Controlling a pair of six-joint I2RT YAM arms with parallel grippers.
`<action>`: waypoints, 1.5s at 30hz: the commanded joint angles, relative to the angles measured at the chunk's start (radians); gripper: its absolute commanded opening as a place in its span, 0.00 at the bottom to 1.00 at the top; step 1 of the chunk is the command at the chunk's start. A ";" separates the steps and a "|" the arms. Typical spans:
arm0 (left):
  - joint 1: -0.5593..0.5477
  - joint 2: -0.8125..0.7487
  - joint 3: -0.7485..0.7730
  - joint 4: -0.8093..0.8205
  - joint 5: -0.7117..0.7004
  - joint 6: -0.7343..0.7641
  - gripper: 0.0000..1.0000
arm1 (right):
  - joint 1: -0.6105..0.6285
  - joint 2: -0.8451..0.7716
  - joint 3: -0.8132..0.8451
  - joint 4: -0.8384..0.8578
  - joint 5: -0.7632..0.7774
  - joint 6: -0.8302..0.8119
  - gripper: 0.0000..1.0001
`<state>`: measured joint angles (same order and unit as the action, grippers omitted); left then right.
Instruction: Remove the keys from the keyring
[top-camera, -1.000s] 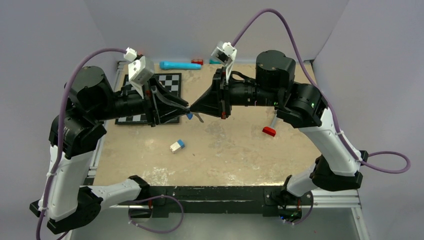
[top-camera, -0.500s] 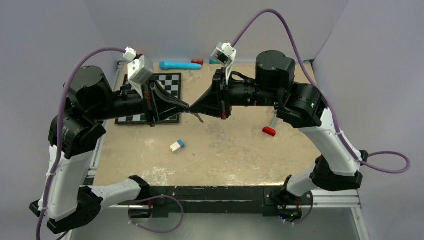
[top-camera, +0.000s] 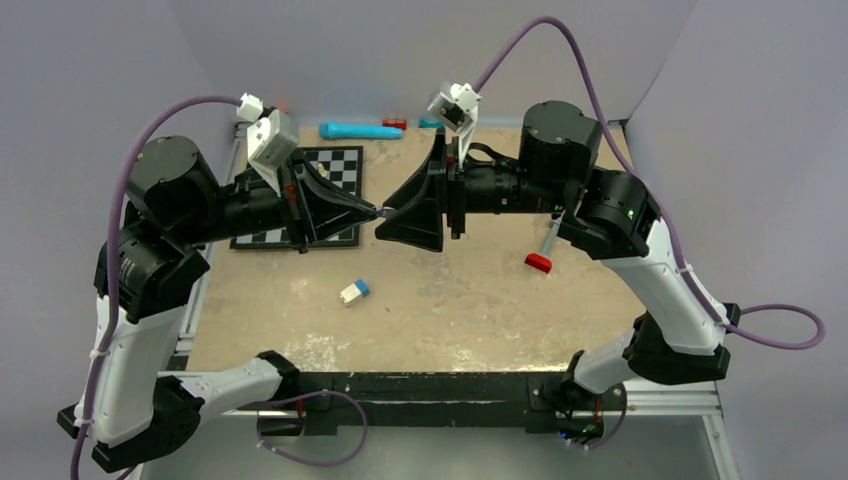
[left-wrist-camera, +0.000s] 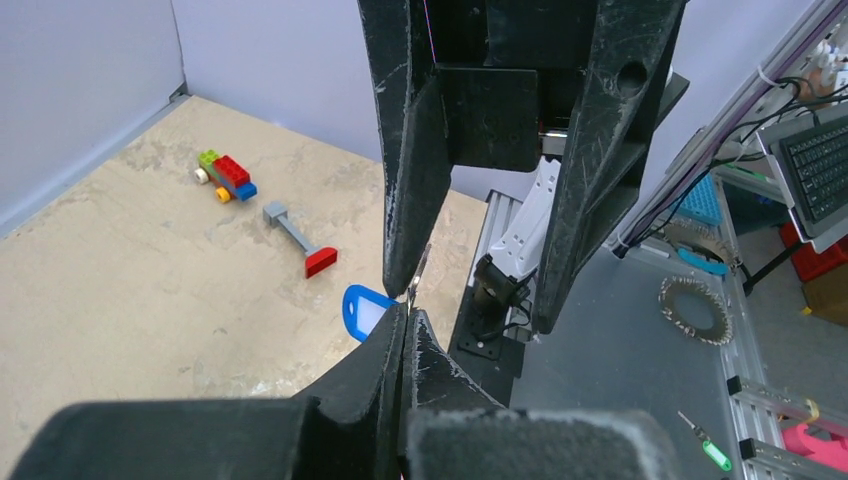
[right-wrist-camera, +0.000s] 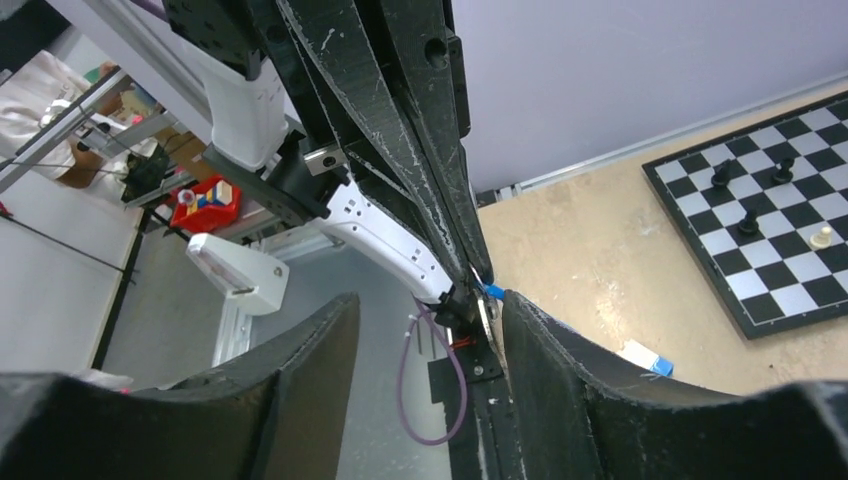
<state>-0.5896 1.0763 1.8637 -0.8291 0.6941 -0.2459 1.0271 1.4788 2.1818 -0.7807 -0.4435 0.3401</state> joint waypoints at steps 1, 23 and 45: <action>-0.002 -0.026 -0.010 0.076 0.024 -0.041 0.00 | 0.002 -0.035 -0.017 0.102 -0.014 0.017 0.59; -0.001 -0.059 -0.060 0.148 0.020 -0.079 0.00 | 0.000 -0.036 -0.048 0.144 0.034 0.042 0.26; -0.002 -0.081 -0.075 0.182 -0.046 -0.107 0.00 | 0.001 -0.081 -0.126 0.167 0.024 0.047 0.21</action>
<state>-0.5903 1.0008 1.7847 -0.7048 0.6743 -0.3298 1.0267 1.4216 2.0632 -0.6483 -0.4107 0.3820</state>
